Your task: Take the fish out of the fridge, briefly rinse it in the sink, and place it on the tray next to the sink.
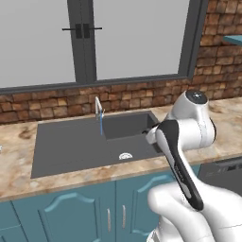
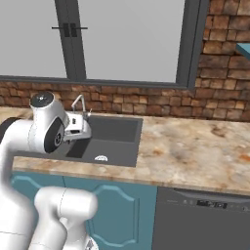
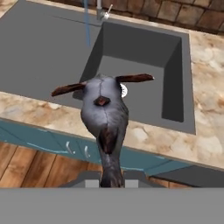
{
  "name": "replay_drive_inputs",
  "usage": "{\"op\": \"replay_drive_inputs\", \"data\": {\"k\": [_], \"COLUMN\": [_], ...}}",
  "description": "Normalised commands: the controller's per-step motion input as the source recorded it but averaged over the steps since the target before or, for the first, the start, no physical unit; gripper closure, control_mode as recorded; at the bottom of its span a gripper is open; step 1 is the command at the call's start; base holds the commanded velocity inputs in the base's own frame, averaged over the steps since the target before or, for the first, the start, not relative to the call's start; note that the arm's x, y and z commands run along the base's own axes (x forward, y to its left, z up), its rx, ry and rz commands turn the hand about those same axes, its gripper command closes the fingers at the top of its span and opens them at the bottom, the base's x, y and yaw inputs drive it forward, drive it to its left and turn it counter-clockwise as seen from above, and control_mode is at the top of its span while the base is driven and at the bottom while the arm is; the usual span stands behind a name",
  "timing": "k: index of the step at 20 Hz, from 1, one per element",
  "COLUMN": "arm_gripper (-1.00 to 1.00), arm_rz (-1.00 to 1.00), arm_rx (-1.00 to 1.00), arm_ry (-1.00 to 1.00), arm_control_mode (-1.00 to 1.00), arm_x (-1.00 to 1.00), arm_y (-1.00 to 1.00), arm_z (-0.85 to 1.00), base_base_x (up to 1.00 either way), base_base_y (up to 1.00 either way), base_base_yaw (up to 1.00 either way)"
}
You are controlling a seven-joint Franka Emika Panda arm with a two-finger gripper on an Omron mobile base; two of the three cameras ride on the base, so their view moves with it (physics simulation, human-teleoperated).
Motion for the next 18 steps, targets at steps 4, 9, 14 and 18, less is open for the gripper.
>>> {"op": "replay_drive_inputs", "data": {"k": [4,9,14,18], "arm_gripper": [1.0,1.0,1.0,1.0], "arm_rz": [0.1,0.25,0.47,0.59], "arm_rx": [0.0,0.01,0.0,0.0], "arm_ry": [0.0,0.01,0.0,0.01], "arm_control_mode": [-1.0,-1.0,-1.0,-1.0], "arm_x": [0.32,0.54,0.91,1.0], "arm_y": [-0.42,-0.57,-0.15,0.0], "arm_z": [-0.07,-0.14,-0.12,-0.2], "base_base_x": [0.0,0.0,0.0,0.0], "base_base_y": [0.0,0.0,0.0,0.0], "base_base_yaw": [0.0,0.0,0.0,0.0]}}
